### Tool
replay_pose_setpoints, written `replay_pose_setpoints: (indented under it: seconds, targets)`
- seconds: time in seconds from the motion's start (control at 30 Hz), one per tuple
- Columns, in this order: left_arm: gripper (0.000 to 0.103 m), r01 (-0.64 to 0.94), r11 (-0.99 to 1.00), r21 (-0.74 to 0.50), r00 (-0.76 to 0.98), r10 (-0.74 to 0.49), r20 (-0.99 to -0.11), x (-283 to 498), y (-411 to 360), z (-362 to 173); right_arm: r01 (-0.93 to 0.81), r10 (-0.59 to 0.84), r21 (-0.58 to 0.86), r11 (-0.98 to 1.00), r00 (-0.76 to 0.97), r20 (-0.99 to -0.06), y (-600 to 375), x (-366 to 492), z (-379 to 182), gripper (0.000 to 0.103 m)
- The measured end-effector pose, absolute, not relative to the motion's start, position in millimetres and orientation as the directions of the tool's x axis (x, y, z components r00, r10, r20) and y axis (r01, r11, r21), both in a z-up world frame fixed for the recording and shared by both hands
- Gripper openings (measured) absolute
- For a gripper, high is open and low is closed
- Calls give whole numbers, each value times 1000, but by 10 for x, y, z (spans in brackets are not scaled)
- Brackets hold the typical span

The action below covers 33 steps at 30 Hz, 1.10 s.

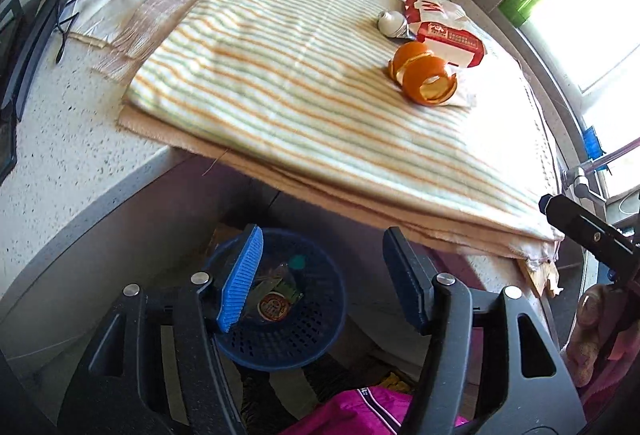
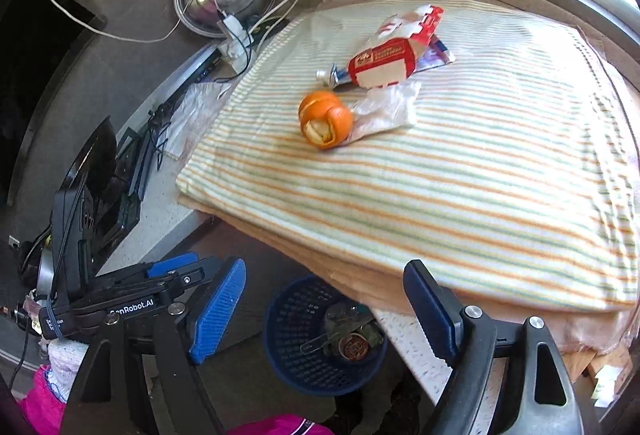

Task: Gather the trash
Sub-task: 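Raise both open tools back up to the towel, then grasp the orange peel with the left tool while the right tool grasps the red snack bag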

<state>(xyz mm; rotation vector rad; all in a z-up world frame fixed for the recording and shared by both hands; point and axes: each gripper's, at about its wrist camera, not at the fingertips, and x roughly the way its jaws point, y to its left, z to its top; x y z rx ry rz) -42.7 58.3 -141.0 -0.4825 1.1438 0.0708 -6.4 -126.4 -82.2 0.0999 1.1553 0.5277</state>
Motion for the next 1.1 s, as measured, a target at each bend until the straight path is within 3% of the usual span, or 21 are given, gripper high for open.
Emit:
replay_pose_setpoints:
  seconds: [0.23, 0.37, 1.1]
  targets:
    - [67, -276, 897, -344, 454, -193, -870, -82, 428, -1259, -316, 456, 356, 880, 346, -820, -1551, 372, -621, 86]
    - [74, -272, 895, -355, 473, -197, -859, 106, 360, -1181, -308, 466, 368, 877, 365, -806, -1660, 599, -551, 87]
    - [74, -272, 919, -287, 442, -145, -885, 941, 15, -1296, -297, 552, 476, 828, 278, -786, -1611, 1826, -717, 87]
